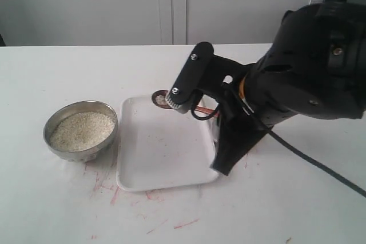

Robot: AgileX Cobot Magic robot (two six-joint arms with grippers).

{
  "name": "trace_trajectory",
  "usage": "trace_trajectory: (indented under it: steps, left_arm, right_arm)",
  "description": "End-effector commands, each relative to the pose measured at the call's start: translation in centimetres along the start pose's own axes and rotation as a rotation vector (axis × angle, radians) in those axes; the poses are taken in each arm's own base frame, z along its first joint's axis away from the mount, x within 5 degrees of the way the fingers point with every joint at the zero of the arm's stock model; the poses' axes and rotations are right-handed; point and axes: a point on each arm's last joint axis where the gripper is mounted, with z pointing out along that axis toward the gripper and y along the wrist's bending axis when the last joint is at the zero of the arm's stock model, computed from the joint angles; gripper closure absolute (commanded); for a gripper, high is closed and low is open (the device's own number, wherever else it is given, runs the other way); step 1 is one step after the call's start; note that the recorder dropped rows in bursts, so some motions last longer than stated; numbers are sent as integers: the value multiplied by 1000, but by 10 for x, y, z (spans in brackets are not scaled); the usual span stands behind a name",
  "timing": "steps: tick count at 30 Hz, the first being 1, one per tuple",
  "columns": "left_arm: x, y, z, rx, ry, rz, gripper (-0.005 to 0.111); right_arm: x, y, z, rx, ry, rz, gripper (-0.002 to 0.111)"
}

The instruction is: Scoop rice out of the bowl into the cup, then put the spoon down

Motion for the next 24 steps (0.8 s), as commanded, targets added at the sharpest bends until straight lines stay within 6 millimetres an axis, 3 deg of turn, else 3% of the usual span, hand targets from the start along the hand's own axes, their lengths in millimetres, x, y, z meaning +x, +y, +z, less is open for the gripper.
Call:
trace_trajectory:
  steps: [1,7,24]
  left_arm:
    - [6,-2,1,17,43,-4,92]
    - [6,-2,1,17,43,-4,92]
    - [6,-2,1,17,43,-4,92]
  right_arm:
    - [23,-12,-1,48,82,-3,108]
    - [39,-22,-3,69,110,40,108]
    - [51,-38,-6,179,216,-13,108]
